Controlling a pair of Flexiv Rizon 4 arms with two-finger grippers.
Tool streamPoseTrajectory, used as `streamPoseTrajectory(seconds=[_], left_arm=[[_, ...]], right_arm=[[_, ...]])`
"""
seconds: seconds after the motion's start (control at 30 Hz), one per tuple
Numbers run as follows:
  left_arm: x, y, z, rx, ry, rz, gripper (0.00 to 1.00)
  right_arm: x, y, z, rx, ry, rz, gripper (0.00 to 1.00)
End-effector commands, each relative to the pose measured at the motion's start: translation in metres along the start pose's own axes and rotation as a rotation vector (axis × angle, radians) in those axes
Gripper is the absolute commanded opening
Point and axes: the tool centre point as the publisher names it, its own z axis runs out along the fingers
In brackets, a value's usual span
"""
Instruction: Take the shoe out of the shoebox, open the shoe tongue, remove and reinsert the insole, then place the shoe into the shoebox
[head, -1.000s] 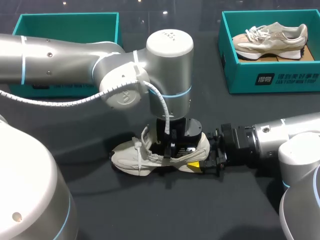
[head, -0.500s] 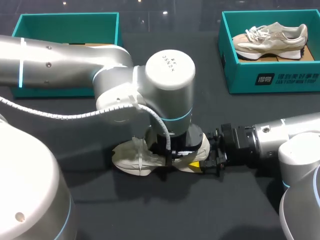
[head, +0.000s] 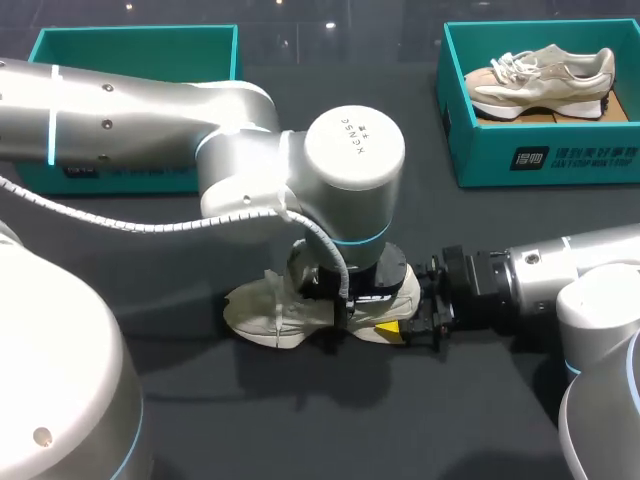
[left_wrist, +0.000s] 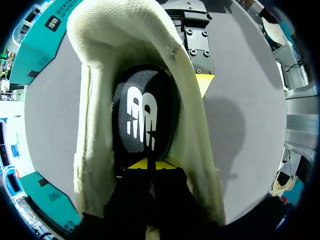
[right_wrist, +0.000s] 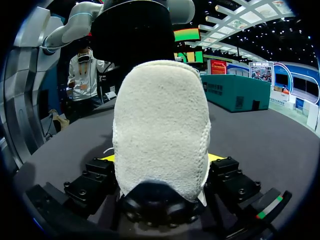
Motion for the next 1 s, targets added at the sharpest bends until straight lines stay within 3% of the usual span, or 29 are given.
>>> streamPoseTrajectory(seconds=[0.03, 0.2, 0.43, 0.7, 1.0], left_arm=[[-0.016, -0.007, 0.024, -0.001, 0.024, -0.001, 0.00], [-0.013, -0.002, 0.020, 0.054, 0.107, 0.019, 0.00], [-0.010, 0.017, -0.002, 0.212, 0.236, 0.013, 0.00], [-0.005, 0.026, -0.021, 0.319, 0.265, -0.002, 0.00], [-0.001, 0.024, -0.036, 0.406, 0.266, 0.008, 0.00]], right_arm=[[0.002, 0.000, 0.002, 0.004, 0.000, -0.001, 0.00], [0.002, 0.000, 0.002, 0.004, 0.000, -0.001, 0.00], [0.002, 0.000, 0.002, 0.004, 0.000, -0.001, 0.00], [0.002, 0.000, 0.002, 0.004, 0.000, -0.001, 0.00], [0.002, 0.000, 0.002, 0.004, 0.000, -0.001, 0.00]])
